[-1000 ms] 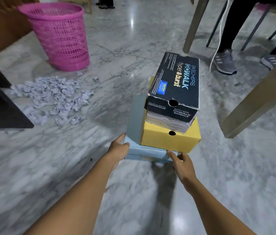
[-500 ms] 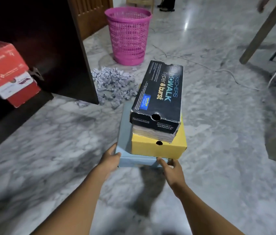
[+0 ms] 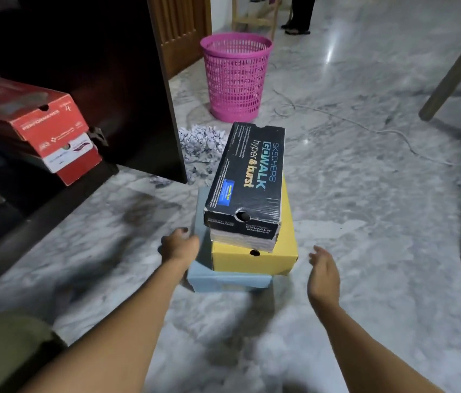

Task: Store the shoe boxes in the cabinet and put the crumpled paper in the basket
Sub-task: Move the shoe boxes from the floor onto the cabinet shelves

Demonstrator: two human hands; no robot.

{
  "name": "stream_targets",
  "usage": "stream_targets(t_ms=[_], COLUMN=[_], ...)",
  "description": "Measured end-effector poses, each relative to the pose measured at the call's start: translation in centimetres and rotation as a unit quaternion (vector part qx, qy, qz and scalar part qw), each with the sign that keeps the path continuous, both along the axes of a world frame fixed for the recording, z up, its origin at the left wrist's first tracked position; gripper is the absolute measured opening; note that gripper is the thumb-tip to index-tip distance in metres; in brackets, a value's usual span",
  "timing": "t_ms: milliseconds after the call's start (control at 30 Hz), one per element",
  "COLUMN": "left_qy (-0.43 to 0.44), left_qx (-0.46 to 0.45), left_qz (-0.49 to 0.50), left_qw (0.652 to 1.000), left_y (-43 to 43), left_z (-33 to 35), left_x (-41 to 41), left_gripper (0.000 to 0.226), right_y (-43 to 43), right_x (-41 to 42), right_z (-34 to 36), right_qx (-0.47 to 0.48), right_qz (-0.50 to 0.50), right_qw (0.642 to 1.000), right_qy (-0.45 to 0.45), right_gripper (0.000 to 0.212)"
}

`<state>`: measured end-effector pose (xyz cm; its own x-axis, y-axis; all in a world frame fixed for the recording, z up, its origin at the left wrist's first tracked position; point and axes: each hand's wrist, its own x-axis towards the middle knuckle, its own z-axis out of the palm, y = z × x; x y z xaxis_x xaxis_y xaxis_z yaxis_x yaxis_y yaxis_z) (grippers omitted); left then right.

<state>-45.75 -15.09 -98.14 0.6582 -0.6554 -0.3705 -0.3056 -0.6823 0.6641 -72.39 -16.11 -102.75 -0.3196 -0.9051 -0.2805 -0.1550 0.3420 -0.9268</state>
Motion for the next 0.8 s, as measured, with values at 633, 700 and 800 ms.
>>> stream_targets(t_ms=[633,700,800], left_qy=[0.367,0.342,0.331], left_qx=[-0.184,-0.196,-0.223], left_qz=[-0.055,-0.050,-0.043], left_qw=[0.910,0.918,0.916], left_y=[-2.8,-1.7,0.6], left_z=[8.7,10.0,12.7], left_x=[-0.4,1.4,4.5], left_gripper=[0.088,0.086,0.076], right_y=[-5.3,-5.7,-6.2], right_x=[7.8,9.2,12.0], right_z=[14.9,16.5,19.0], right_qx=[-0.116,-0.126,-0.132], right_qz=[0.341,0.373,0.430], right_qw=[0.922,0.909,0.882], right_qy=[-0.139,-0.137,-0.143], right_gripper=[0.035,0.036,0.039])
